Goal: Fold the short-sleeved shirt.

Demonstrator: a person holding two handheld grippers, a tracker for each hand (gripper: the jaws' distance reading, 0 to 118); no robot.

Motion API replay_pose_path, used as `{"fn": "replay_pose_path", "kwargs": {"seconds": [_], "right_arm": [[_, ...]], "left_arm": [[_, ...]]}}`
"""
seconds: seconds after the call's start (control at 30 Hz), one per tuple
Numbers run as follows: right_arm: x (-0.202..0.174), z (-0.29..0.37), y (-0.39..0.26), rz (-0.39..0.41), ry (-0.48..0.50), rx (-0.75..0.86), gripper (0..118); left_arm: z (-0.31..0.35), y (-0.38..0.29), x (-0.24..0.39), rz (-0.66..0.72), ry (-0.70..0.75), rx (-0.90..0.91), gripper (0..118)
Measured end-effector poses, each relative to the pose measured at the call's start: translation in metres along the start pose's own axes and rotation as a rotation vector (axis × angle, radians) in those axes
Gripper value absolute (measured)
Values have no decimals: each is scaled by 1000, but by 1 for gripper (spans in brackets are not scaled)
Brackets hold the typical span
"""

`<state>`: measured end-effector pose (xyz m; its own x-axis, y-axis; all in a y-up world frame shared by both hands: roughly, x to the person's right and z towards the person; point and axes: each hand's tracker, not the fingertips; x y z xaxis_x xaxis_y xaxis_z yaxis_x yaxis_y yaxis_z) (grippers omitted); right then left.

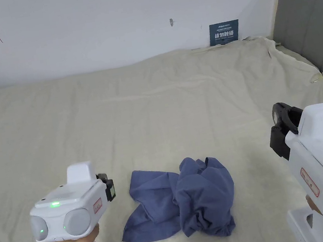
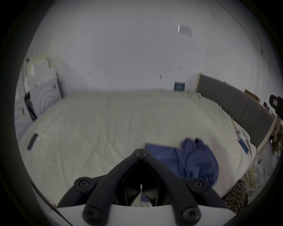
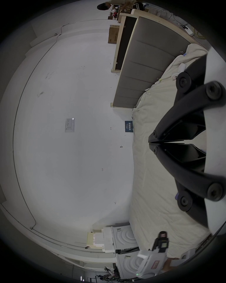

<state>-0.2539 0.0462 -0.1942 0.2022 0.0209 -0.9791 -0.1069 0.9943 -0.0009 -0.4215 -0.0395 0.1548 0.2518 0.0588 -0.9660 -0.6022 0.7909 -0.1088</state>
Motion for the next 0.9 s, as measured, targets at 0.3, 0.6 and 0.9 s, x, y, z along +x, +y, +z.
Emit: {"fn": "replay_pose_path", "kwargs": {"seconds": [0.3,0.6,0.9], "right_arm": [[8,-8,-14,-4,-12,-41,0],[20,-19,-28,-12,-35,-88,0],[21,-31,-38,-17,-36,-125,0]], "left_arm": [[-68,-53,3,95,-46,-345,0],[-102,-80,10,46,13,-462,74],[-108,-84,21,-33,3,-510,2]]}}
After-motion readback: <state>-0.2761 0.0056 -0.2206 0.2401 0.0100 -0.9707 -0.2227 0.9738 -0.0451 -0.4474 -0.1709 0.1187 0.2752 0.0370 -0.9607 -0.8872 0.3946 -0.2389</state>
